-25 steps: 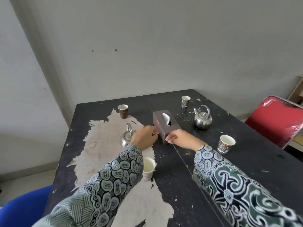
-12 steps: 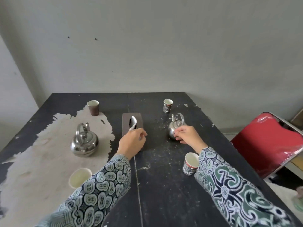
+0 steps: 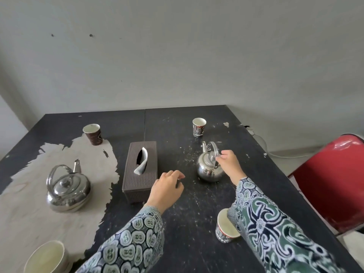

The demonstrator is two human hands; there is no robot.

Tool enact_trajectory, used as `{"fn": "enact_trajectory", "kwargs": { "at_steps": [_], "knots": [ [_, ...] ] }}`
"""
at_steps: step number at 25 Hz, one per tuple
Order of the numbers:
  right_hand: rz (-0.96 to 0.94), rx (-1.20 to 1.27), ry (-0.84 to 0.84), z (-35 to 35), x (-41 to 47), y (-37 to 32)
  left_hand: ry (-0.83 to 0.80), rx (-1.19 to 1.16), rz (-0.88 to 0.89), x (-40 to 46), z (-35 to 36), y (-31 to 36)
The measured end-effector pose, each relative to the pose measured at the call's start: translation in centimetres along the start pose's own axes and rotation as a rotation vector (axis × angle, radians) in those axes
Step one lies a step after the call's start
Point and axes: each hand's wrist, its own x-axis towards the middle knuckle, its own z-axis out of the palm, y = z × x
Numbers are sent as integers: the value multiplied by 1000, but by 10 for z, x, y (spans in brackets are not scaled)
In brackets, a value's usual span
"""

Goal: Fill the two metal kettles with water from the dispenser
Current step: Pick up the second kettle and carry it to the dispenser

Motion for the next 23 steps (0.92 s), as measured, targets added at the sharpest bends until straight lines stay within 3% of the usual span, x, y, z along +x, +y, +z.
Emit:
{"fn": "enact_trajectory", "kwargs": {
  "at_steps": [8,15,23],
  "knots": [
    [56,78,-102,25,68,4,10,-76,12,47,7,-7],
    [-176,65,-220,17,31,-24,92,-170,30,45,-39,-2],
    [-414,-101,-782,37,-112,-114,-15,-207,-16,-54,-129,-11]
  ]
}}
